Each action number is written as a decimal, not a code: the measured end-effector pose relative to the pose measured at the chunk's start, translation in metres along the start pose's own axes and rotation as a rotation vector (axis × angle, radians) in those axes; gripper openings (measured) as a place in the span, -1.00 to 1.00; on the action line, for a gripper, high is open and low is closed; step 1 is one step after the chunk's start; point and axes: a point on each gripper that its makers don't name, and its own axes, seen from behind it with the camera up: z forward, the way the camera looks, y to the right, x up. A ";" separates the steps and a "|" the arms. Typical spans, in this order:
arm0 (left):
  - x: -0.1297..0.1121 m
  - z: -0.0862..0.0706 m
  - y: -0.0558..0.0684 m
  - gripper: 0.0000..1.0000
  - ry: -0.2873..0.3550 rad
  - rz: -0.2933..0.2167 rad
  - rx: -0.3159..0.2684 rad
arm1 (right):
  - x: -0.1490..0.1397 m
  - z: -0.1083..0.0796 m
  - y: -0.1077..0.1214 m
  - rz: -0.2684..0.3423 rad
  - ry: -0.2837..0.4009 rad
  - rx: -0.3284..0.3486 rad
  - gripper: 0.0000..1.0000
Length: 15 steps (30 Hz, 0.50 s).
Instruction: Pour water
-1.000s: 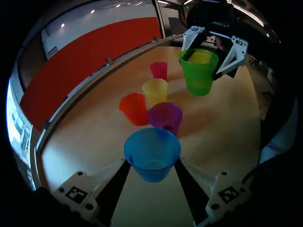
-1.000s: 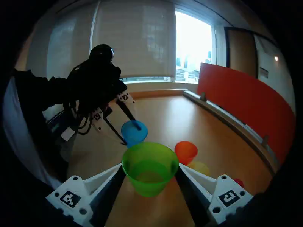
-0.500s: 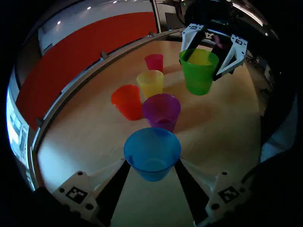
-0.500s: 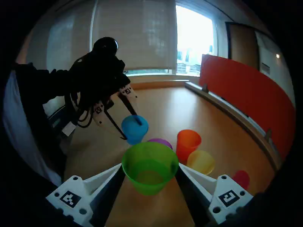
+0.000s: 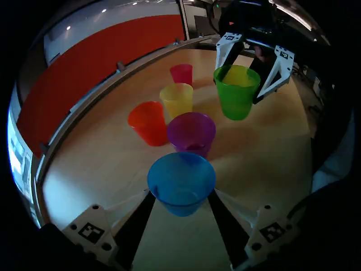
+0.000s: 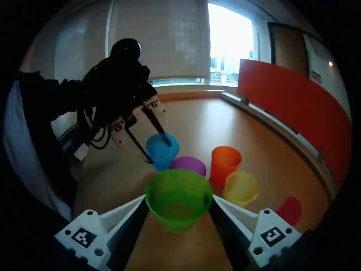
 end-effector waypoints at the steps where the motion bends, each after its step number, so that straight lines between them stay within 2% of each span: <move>1: 0.000 0.001 0.000 0.64 0.002 -0.001 0.000 | -0.001 0.001 0.000 0.001 -0.001 0.001 0.80; 15: -0.007 0.006 -0.003 0.64 0.010 -0.021 -0.003 | -0.008 0.005 0.001 0.005 -0.016 -0.004 0.80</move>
